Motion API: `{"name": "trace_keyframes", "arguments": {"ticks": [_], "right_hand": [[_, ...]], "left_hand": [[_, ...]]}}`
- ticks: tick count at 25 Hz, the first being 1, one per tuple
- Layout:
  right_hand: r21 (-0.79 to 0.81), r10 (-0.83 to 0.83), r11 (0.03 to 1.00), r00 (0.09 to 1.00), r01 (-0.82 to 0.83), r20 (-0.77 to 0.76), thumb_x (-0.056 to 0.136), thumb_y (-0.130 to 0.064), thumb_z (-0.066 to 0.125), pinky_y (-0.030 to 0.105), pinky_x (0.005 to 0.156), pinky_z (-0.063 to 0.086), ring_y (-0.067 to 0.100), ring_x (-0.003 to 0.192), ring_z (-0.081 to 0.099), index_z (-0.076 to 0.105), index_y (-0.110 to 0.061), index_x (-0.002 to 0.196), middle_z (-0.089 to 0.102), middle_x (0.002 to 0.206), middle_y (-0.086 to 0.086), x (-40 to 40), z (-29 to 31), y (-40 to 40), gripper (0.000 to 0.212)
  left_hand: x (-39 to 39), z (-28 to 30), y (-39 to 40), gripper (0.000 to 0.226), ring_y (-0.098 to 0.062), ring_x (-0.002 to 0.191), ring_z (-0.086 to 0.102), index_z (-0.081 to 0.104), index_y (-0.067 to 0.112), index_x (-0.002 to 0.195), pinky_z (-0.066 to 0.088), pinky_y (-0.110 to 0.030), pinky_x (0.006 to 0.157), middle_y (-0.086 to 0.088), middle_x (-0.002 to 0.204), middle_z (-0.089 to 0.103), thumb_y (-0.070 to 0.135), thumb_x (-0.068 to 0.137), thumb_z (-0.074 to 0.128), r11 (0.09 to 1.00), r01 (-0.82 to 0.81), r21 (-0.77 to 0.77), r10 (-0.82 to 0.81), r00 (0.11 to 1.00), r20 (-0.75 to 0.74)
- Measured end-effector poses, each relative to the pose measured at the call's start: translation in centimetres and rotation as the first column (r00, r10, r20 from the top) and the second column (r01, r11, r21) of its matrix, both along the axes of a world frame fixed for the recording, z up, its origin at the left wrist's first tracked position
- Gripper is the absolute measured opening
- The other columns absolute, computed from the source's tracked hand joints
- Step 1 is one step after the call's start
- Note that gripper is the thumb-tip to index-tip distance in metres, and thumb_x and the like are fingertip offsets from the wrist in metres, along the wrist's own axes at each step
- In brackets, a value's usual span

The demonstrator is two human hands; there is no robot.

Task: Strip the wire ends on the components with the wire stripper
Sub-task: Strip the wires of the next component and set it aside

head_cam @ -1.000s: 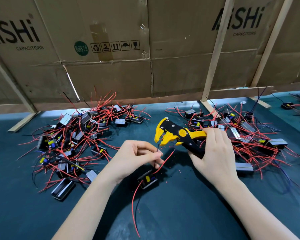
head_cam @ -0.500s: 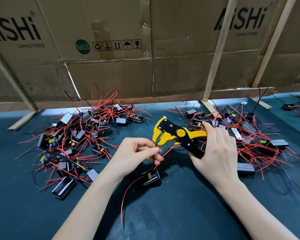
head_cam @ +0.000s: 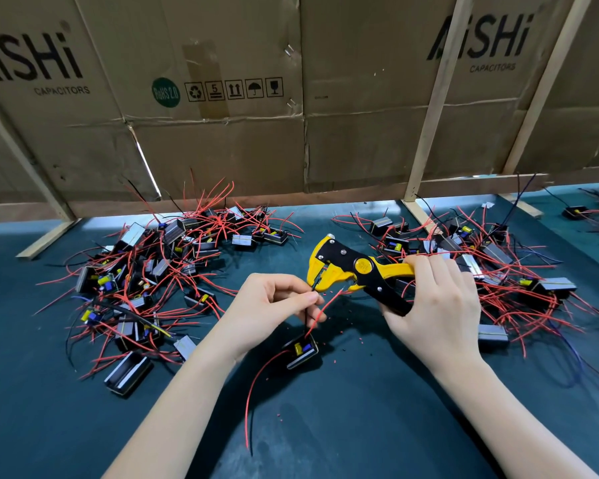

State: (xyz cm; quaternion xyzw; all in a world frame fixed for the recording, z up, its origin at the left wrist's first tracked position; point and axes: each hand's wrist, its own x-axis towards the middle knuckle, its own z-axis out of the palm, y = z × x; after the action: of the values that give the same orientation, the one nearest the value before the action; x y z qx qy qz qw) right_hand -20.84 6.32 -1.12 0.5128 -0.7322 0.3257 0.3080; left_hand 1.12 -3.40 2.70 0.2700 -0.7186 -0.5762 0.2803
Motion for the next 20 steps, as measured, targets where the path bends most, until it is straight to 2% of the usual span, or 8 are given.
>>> {"name": "trace_keyframes", "arguments": {"ticks": [5,10,15,20], "right_hand": [[0.028,0.002,1.0,1.0,-0.002,0.005,0.075,-0.06,0.052,0.042,0.068,0.04,0.035,0.083,0.059,0.065,-0.003,0.111,0.063,0.089,0.009,0.07,0.01,0.11,0.068],[0.006,-0.021,1.0,0.999,0.021,-0.032,0.075,-0.059,0.053,0.04,0.066,0.035,0.034,0.076,0.056,0.064,-0.006,0.096,0.059,0.081,0.007,0.22,-0.02,0.0,0.058],[0.007,-0.052,0.999,0.997,0.052,-0.064,0.076,-0.066,0.054,0.04,0.066,0.032,0.033,0.073,0.053,0.062,-0.008,0.091,0.056,0.077,0.006,0.26,-0.28,-0.11,0.06],[-0.003,-0.051,0.999,0.996,0.051,-0.078,0.077,-0.067,0.053,0.04,0.066,0.033,0.033,0.071,0.053,0.06,-0.009,0.085,0.054,0.074,0.005,0.3,-0.17,-0.1,0.059]], "left_hand": [[0.22,0.24,-0.09,0.015,-0.016,0.06,0.066,0.07,-0.007,0.086,0.045,-0.011,0.058,-0.016,0.074,0.073,0.003,0.093,0.061,0.999,0.016,0.027,-0.016,1.0,0.001],[0.42,0.43,-0.35,0.016,-0.021,0.06,0.065,0.07,-0.003,0.081,0.043,-0.015,0.057,-0.016,0.071,0.072,0.003,0.092,0.06,0.999,0.031,0.033,-0.033,0.998,0.048],[0.4,0.51,-0.4,0.018,-0.019,0.058,0.066,0.071,0.003,0.077,0.043,-0.015,0.057,-0.018,0.074,0.074,0.004,0.091,0.06,0.998,0.029,0.055,-0.032,0.998,0.061],[0.43,0.74,-0.26,0.019,-0.02,0.057,0.067,0.071,0.001,0.074,0.046,-0.014,0.055,-0.021,0.073,0.073,0.001,0.09,0.059,0.995,0.037,0.088,-0.041,0.998,0.044]]}}
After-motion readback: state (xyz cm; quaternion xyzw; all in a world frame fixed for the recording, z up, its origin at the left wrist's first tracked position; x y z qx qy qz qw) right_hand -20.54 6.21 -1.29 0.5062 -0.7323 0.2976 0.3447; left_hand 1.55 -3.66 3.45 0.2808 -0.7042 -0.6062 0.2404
